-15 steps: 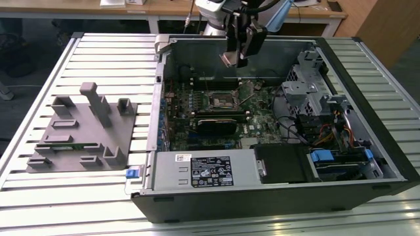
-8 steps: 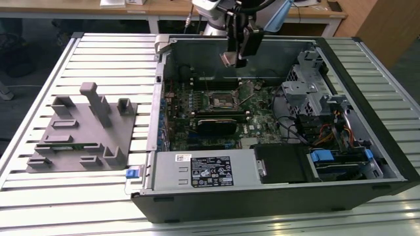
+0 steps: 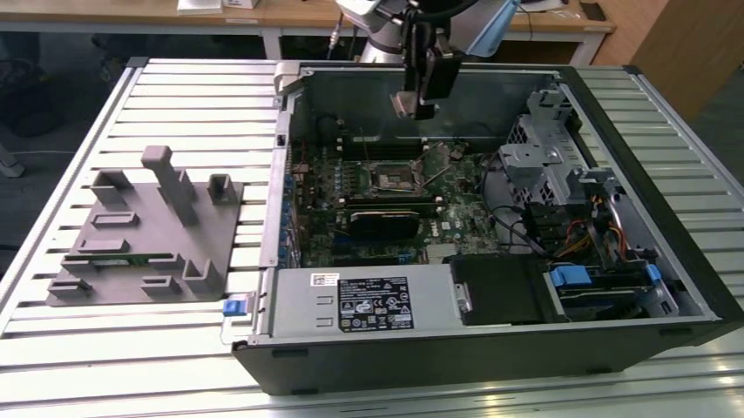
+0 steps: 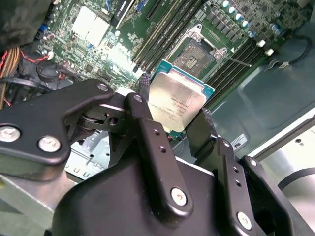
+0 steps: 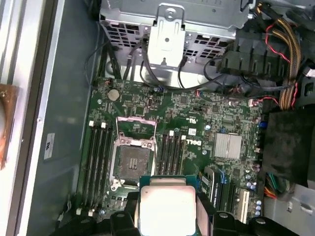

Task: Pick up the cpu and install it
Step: 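Place the cpu into insertion slot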

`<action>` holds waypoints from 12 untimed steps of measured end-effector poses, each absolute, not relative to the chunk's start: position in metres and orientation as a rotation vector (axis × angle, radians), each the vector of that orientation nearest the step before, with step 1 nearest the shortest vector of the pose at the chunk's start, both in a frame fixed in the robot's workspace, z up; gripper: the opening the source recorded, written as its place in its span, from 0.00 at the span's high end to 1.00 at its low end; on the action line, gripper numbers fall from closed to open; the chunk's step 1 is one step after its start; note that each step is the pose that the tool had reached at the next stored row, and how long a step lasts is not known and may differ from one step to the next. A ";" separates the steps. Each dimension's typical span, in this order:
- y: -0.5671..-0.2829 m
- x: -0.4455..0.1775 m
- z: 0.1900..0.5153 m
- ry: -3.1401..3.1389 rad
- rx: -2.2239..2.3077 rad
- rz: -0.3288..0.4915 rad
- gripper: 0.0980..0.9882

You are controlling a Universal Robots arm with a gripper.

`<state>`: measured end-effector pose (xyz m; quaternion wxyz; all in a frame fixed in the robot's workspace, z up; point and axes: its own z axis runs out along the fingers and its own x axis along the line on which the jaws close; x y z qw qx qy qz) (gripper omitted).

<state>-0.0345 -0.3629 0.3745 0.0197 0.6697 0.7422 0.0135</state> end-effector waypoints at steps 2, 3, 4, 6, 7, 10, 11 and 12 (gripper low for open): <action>-0.362 -0.034 0.374 2.282 2.100 0.041 0.50; -0.362 -0.034 0.374 2.272 2.111 0.041 0.50; -0.362 -0.034 0.374 2.262 2.122 0.041 0.50; -0.361 -0.034 0.374 2.240 2.145 0.040 0.50; -0.361 -0.034 0.374 2.229 2.156 0.040 0.50; -0.360 -0.035 0.373 2.212 2.173 0.039 0.50; -0.360 -0.034 0.373 2.210 2.175 0.039 0.50; -0.360 -0.034 0.373 2.210 2.175 0.040 0.50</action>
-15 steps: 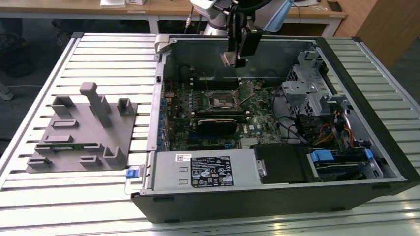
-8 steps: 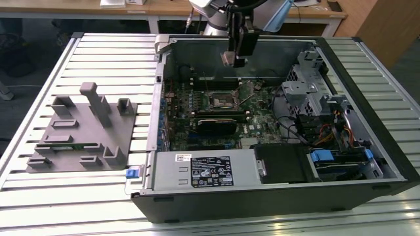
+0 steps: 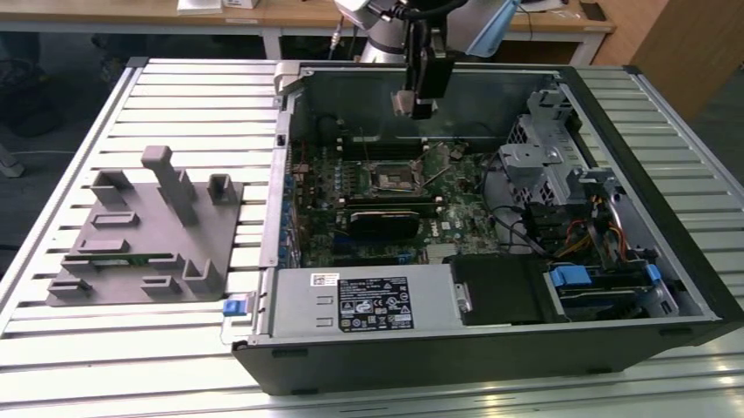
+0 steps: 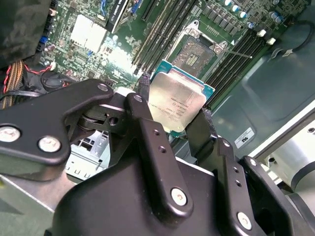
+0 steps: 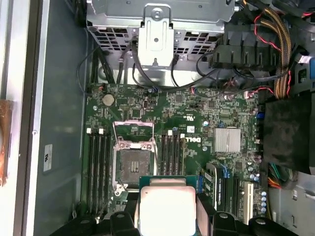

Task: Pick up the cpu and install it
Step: 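Place the cpu into insertion slot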

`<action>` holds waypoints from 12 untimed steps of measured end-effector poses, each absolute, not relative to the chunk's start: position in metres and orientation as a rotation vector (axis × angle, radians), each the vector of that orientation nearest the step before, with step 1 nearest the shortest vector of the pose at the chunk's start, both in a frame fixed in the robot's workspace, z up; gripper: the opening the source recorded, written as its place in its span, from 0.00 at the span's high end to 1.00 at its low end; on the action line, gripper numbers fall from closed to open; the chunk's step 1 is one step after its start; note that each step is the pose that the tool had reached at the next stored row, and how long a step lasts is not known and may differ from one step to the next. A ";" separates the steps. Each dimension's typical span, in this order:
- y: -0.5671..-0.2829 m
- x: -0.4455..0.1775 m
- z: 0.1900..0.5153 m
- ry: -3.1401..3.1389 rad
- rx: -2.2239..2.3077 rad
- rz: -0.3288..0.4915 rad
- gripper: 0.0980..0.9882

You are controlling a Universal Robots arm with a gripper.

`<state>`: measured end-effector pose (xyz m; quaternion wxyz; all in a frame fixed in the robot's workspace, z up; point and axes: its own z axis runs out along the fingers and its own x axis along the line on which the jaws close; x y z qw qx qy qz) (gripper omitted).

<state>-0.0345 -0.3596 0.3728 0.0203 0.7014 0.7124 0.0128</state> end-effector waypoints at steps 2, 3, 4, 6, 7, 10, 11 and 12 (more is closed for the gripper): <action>-0.359 -0.034 0.372 2.208 2.177 0.039 0.50; -0.359 -0.034 0.371 2.207 2.178 0.039 0.50; -0.358 -0.035 0.371 2.206 2.179 0.039 0.50; -0.358 -0.035 0.370 2.205 2.180 0.039 0.50; -0.358 -0.035 0.370 2.204 2.181 0.039 0.50; -0.358 -0.036 0.368 2.201 2.184 0.039 0.50; -0.358 -0.036 0.367 2.201 2.184 0.039 0.50; -0.358 -0.036 0.367 2.200 2.185 0.039 0.50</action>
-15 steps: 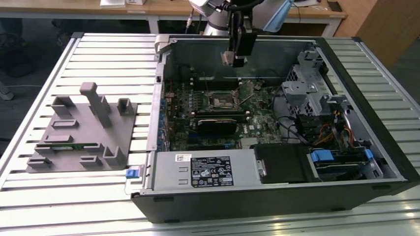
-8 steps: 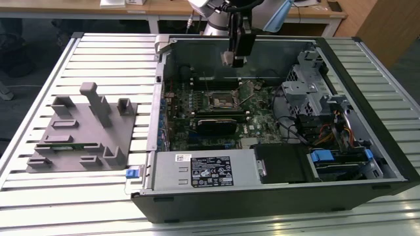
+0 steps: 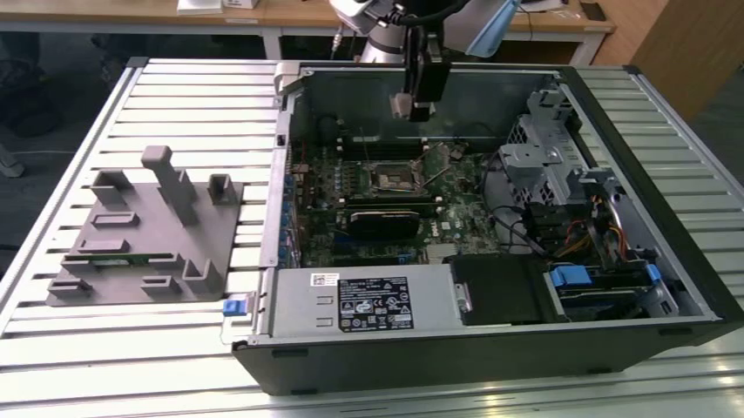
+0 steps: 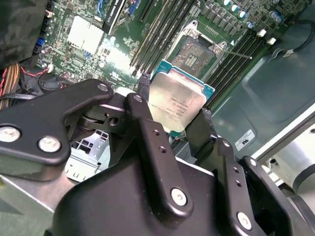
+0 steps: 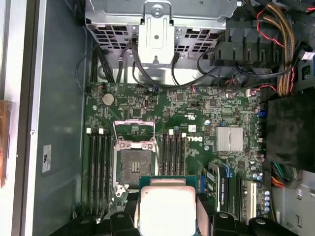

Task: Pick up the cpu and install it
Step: 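Place the cpu into insertion slot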

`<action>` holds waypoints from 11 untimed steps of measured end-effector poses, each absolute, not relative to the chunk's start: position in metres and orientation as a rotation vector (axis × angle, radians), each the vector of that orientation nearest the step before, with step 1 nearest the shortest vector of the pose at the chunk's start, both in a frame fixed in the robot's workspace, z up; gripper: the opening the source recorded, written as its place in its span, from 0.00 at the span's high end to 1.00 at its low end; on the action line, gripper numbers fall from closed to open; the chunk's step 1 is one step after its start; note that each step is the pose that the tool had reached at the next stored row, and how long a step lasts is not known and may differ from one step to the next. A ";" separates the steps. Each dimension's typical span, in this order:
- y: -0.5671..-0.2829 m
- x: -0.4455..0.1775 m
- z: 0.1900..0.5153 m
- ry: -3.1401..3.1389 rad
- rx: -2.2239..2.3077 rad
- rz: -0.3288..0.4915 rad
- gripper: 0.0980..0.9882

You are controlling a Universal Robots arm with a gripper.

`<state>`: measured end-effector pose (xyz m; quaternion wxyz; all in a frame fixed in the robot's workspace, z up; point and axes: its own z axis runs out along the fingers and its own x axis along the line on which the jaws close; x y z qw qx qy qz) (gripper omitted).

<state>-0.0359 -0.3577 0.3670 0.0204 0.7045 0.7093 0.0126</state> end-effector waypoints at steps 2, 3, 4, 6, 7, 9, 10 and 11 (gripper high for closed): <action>-0.358 -0.036 0.366 2.198 2.186 0.039 0.50; -0.358 -0.036 0.366 2.197 2.187 0.039 0.50; -0.358 -0.036 0.365 2.196 2.188 0.039 0.50; -0.358 -0.036 0.364 2.193 2.191 0.039 0.50; -0.358 -0.036 0.364 2.192 2.193 0.039 0.50; -0.358 -0.036 0.363 2.188 2.197 0.039 0.50; -0.358 -0.037 0.362 2.185 2.199 0.039 0.50; -0.357 -0.037 0.362 2.183 2.201 0.039 0.50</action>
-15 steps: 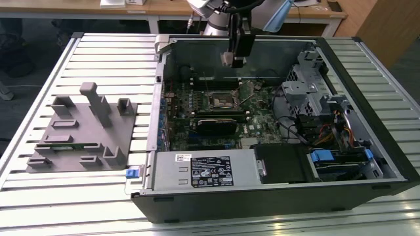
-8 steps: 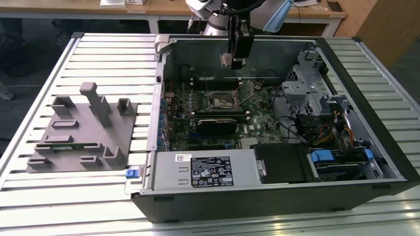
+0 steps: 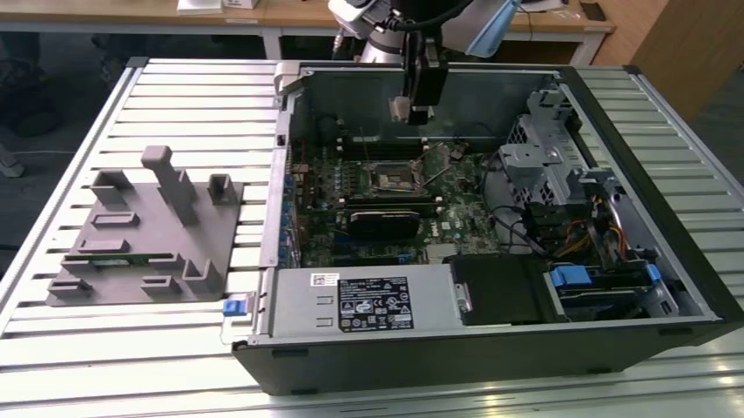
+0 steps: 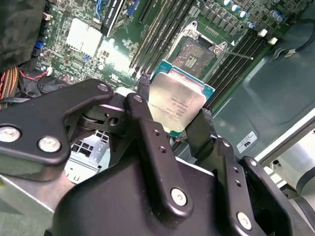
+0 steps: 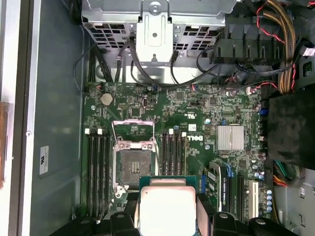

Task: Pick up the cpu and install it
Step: 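Place the cpu into insertion slot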

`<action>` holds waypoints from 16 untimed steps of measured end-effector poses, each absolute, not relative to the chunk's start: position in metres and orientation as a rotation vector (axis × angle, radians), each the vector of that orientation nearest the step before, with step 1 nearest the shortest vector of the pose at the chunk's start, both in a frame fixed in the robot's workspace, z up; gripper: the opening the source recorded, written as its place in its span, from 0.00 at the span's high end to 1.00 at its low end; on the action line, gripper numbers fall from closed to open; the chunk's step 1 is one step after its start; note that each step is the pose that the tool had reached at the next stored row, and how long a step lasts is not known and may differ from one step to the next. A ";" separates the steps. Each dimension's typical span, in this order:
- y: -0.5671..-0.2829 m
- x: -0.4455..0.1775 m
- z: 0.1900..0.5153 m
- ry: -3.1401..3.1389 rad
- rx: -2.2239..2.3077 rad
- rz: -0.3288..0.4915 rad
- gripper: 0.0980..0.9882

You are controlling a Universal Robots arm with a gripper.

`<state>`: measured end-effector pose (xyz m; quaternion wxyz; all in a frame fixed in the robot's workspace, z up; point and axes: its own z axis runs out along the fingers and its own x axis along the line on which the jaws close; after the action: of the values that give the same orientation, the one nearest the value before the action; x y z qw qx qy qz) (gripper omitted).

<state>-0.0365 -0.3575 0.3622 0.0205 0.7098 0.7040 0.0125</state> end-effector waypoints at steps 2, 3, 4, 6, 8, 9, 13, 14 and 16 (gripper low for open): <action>-0.357 -0.037 0.362 2.180 2.204 0.039 0.50; -0.357 -0.037 0.361 2.178 2.206 0.039 0.50; -0.357 -0.037 0.361 2.178 2.206 0.038 0.50; -0.357 -0.037 0.361 2.176 2.206 0.037 0.50; -0.357 -0.037 0.360 2.172 2.204 0.031 0.50; -0.357 -0.037 0.360 2.172 2.203 0.030 0.50; -0.357 -0.037 0.358 2.171 2.202 0.031 0.50; -0.357 -0.037 0.357 2.171 2.202 0.031 0.50; -0.357 -0.037 0.356 2.171 2.202 0.030 0.50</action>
<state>-0.0365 -0.3566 0.3559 0.0244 0.7118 0.7019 0.0097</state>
